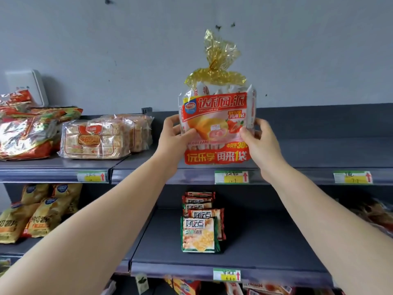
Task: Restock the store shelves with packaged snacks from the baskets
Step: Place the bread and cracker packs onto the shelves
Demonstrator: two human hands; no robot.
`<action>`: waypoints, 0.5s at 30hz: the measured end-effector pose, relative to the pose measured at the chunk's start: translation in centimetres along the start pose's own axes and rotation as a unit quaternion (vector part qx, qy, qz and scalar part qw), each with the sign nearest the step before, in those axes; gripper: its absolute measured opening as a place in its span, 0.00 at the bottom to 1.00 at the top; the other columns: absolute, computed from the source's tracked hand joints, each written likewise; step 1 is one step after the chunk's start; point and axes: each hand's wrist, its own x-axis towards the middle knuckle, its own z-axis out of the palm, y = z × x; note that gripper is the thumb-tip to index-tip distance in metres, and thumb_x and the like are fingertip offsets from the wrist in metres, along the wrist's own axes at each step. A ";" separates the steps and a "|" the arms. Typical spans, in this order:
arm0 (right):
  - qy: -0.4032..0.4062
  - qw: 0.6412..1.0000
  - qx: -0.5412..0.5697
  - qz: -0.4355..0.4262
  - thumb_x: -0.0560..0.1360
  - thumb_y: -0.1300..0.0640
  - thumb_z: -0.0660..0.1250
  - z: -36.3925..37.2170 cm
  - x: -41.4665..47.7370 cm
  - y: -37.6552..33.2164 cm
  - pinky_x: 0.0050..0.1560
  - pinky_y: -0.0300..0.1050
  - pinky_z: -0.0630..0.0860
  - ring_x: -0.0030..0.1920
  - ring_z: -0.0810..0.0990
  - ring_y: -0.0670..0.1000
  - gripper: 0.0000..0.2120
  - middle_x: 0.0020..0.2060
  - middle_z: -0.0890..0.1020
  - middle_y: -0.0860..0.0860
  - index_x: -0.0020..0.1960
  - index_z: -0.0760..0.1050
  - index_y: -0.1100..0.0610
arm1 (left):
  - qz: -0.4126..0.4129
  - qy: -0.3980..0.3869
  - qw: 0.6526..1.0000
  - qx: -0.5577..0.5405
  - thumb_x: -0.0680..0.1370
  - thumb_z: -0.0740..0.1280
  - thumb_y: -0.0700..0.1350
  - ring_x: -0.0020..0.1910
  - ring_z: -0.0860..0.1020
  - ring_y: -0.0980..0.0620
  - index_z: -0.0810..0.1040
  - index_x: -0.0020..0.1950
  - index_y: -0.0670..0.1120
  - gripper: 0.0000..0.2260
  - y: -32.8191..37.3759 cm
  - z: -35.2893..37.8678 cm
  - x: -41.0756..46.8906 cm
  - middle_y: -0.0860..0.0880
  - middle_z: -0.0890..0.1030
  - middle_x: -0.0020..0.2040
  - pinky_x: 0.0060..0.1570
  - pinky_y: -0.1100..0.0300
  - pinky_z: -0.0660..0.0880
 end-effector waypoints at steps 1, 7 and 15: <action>0.004 1.000 0.000 -0.001 0.79 0.48 0.64 -0.1 0.6 0.3 0.42 0.41 0.77 0.51 0.80 0.46 0.21 0.58 0.77 0.46 0.70 0.65 0.48 | 0.001 0.000 1.000 0.002 0.80 0.67 0.41 0.49 0.83 0.52 0.67 0.67 0.51 0.18 -0.1 0.4 0.6 0.49 0.81 0.57 0.37 0.58 0.80; 0.016 0.999 -0.026 0.010 0.80 0.48 0.63 -0.9 3.4 2.7 0.43 0.41 0.77 0.51 0.80 0.46 0.20 0.58 0.78 0.46 0.70 0.66 0.47 | 0.002 -0.001 1.000 0.021 0.80 0.66 0.41 0.51 0.84 0.50 0.68 0.68 0.53 0.18 -1.9 2.5 3.6 0.49 0.82 0.58 0.43 0.52 0.81; -0.049 0.942 -0.330 0.023 0.81 0.41 0.53 -1.4 4.7 7.2 0.51 0.52 0.78 0.54 0.79 0.52 0.22 0.56 0.79 0.48 0.74 0.61 0.43 | 0.022 -0.009 0.976 0.214 0.78 0.69 0.44 0.50 0.78 0.58 0.60 0.74 0.58 0.28 -6.7 3.8 4.6 0.56 0.78 0.55 0.50 0.52 0.80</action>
